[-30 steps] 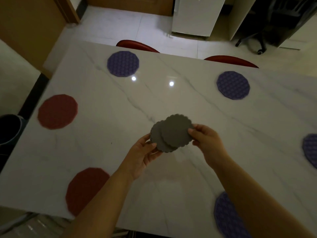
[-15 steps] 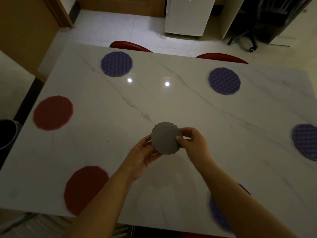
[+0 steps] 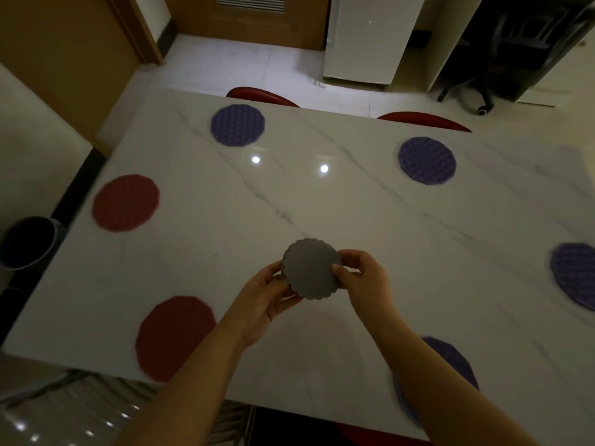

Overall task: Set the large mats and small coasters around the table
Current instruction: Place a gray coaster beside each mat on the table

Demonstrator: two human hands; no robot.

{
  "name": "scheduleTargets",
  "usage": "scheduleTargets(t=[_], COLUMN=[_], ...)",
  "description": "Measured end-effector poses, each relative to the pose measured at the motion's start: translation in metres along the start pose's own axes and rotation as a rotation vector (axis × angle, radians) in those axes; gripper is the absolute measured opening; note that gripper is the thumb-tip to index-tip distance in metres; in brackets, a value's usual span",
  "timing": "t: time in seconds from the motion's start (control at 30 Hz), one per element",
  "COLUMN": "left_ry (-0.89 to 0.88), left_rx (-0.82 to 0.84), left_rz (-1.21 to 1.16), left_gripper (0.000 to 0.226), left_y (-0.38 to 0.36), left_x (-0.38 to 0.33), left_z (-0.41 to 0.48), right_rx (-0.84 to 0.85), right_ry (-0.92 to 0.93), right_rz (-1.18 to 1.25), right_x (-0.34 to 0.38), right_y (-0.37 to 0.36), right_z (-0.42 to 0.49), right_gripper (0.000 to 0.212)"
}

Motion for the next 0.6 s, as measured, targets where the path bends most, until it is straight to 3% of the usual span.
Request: scheduleTargets(t=[0.13, 0.37, 0.6], left_ry=[-0.028, -0.105, -0.159], left_rx=[-0.047, -0.135, -0.158], left_rz=[-0.009, -0.093, -0.084], left_gripper=[0.035, 0.035, 0.031], left_y=[0.007, 0.033, 0.068], left_x=[0.005, 0.024, 0.018], left_z=[-0.026, -0.081, -0.124], right_rx=[0.091, 0.258, 0.293], right_ry=[0.01, 0.074, 0.065], right_rz=[0.019, -0.001, 0.1], right_x=[0.003, 0.012, 0.035], right_y=[-0.006, -0.036, -0.068], right_z=[-0.016, -0.047, -0.079], right_gripper=[0.034, 0.023, 0.021])
Point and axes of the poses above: each hand's wrist, its own z-axis towards the middle knuckle, its own y-axis out of the back of the hand, x = y × z, the point moved 2 cm from there along z, towards the middle knuckle, and after that the axes turned 10 degrees about y, right-handed, at the moved point
